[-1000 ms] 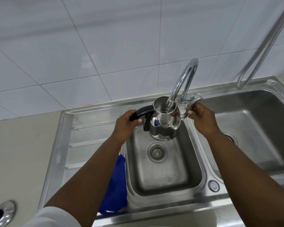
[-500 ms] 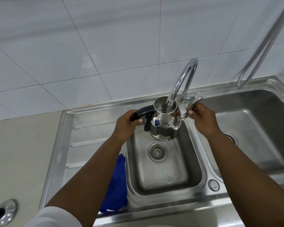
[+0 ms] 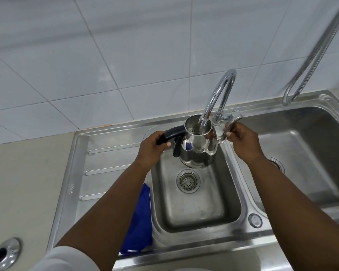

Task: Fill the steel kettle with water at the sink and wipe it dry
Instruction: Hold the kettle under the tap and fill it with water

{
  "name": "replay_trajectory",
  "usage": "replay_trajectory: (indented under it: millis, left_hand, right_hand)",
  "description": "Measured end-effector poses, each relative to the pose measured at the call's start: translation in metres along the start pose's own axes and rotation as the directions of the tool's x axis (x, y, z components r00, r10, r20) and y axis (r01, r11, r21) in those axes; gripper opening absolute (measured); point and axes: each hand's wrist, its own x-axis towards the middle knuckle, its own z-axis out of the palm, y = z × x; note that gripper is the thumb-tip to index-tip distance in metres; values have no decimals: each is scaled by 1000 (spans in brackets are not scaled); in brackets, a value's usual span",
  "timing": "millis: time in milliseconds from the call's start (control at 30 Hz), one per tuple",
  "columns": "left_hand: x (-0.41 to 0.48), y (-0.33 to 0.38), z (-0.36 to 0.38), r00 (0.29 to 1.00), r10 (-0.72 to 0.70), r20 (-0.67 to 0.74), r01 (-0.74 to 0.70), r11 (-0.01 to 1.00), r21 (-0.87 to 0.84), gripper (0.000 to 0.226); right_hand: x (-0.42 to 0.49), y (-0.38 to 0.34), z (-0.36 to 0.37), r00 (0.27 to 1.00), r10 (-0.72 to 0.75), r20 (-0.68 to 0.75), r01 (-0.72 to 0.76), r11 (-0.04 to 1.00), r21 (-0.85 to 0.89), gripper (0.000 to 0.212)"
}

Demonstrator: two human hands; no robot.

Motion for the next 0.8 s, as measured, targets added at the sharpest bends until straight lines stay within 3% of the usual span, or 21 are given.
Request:
replay_trajectory:
  millis: [800]
  left_hand:
    - [-4, 2, 1, 1000, 7, 4, -7, 1000, 1, 32]
  right_hand:
    - [1, 2, -2, 1000, -2, -9, 1, 1000, -18, 18]
